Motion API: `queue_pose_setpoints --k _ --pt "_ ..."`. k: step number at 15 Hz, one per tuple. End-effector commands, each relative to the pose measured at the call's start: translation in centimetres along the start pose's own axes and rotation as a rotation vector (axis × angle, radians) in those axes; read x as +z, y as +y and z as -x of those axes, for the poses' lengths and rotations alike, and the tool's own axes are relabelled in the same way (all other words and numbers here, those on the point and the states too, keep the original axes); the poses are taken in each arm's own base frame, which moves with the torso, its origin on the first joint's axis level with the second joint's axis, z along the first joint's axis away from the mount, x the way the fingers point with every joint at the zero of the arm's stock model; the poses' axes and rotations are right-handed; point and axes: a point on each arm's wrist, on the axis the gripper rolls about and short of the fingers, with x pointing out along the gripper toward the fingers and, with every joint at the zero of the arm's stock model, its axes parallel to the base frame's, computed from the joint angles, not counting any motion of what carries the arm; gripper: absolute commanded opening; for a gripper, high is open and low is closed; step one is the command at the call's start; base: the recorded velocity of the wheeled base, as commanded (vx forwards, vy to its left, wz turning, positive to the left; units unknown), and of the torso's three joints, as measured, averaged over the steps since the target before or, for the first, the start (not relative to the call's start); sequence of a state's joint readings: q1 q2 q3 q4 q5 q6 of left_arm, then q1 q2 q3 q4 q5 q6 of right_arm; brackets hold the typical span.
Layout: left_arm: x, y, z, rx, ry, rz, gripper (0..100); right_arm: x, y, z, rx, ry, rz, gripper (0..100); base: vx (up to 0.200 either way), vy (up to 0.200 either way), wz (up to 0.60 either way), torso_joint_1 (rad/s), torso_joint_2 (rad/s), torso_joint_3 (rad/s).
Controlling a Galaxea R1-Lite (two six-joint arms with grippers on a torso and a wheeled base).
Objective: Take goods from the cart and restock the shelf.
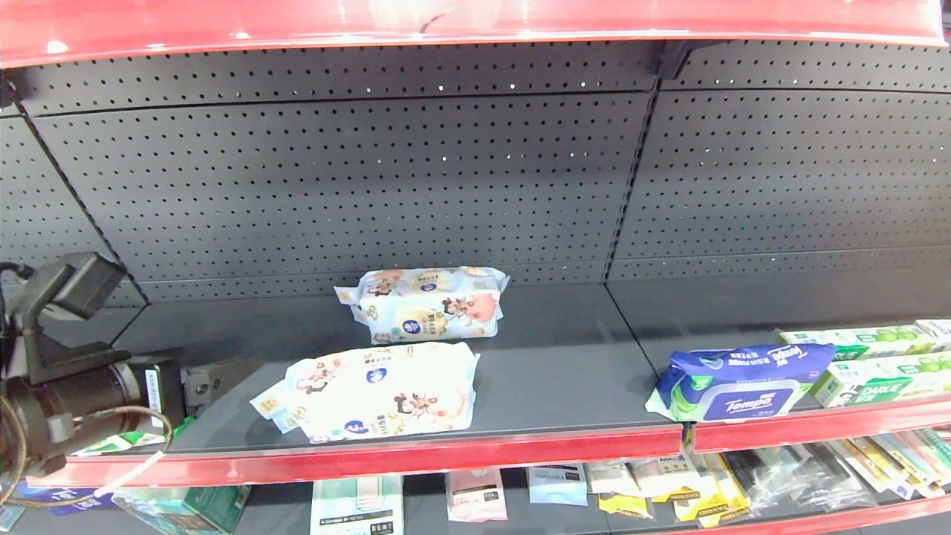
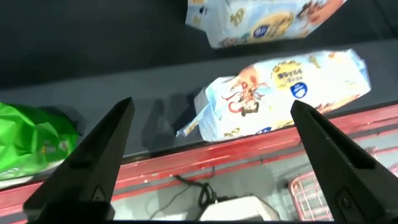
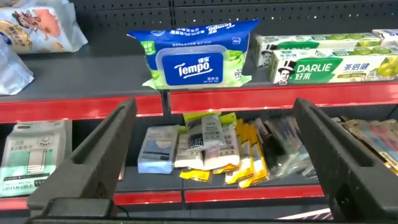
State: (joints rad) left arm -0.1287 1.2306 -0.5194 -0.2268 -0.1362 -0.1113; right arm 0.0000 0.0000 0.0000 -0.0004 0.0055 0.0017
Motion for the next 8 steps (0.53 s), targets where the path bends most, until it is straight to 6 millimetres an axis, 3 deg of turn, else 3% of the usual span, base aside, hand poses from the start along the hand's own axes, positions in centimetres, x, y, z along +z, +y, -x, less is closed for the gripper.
queue_pose_setpoints --k 1,5,8 --pt "-0.6 -0.5 -1.6 -0.031 0.075 -0.011 100 0.0 0.0 0.0 0.001 0.0 0.0 100 0.0 0.0 0.0 0.0 0.0 0.0" --pt "-1.3 -0.9 -1.5 -0.032 0.166 -0.023 100 0.0 0.0 0.0 0.001 0.0 0.0 100 0.0 0.0 0.0 0.0 0.0 0.0" --pt "-0.4 -0.8 0.1 -0.014 0.198 -0.011 100 0.0 0.0 0.0 0.001 0.0 0.0 100 0.0 0.0 0.0 0.0 0.0 0.0"
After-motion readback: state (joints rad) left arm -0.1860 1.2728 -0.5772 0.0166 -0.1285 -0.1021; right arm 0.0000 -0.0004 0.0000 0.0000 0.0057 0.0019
